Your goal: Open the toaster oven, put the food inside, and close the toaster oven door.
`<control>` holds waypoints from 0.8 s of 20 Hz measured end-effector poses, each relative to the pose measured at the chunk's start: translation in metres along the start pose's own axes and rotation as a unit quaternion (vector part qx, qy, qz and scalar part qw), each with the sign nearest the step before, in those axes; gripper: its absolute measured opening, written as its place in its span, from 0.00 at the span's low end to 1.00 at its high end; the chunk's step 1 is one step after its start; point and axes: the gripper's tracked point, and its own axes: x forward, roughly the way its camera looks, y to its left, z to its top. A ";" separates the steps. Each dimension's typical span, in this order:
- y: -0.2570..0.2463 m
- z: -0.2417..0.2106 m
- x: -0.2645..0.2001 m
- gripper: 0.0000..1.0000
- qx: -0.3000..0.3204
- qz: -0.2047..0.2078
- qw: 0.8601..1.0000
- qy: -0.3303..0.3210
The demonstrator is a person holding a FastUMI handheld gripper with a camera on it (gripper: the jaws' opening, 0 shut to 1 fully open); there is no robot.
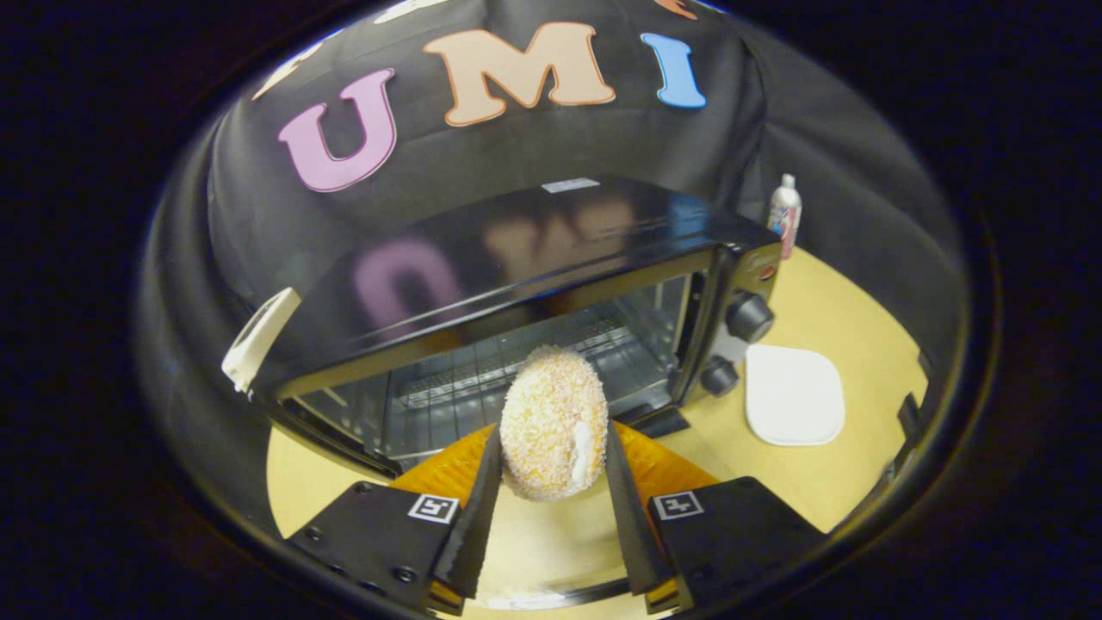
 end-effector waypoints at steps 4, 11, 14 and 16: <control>0.007 0.014 0.018 0.68 0.031 0.026 0.999 -0.002; 0.010 0.028 0.029 0.73 0.070 0.041 0.997 -0.009; 0.011 0.029 0.035 0.77 0.061 0.050 0.997 -0.022; 0.009 0.027 0.038 0.80 0.055 0.051 0.997 -0.026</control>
